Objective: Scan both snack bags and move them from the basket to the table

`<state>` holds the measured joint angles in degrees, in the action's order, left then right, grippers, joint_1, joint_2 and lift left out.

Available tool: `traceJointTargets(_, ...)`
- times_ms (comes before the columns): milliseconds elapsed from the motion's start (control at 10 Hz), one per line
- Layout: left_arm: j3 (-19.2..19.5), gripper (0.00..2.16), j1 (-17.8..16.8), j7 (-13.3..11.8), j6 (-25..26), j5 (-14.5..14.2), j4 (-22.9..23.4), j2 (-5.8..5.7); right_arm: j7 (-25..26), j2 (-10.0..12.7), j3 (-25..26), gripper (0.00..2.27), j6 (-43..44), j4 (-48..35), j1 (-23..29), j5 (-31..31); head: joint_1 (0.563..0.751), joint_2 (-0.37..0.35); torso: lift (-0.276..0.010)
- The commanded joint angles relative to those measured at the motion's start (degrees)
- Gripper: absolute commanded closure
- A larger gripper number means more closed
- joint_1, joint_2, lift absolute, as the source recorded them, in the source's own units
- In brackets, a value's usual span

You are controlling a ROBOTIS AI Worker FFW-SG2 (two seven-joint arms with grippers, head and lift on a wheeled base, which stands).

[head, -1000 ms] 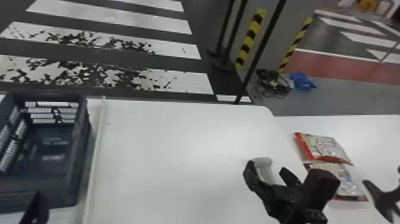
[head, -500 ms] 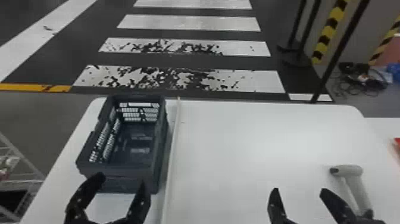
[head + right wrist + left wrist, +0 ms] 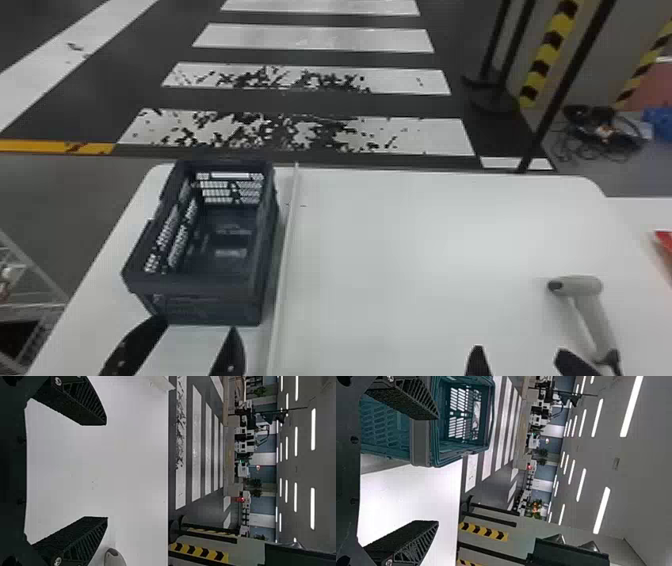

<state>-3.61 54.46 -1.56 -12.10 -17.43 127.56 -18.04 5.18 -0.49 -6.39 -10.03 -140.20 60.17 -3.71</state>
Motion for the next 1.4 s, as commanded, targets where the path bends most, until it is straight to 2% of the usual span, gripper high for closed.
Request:
traceJointTargets(0,0.09,0.05,1.70,0.07,-0.24,0.03,0.58,0.55,0.18,-0.74,-0.20,0.08,4.09,0.01,2.59,0.10,0.695,-0.003,-0.098)
traceJointTargets(300,0.97,0.05,3.29,0.07,-1.65,0.03,1.29,1.60,2.37,-2.49,-0.64,0.09,6.90,0.45,4.08,0.10,0.695,0.007,-0.098)
traceJointTargets(700,0.53,0.05,3.46,0.33,-1.47,1.43,1.11,2.48,2.64,-3.81,-0.55,0.09,7.25,1.07,3.99,1.33,0.695,0.005,-0.098)
traceJointTargets(1300,0.97,0.05,3.46,0.51,-1.30,1.70,1.29,2.39,2.64,-3.99,-1.43,0.09,7.60,1.60,3.38,2.47,0.695,0.023,-0.098)
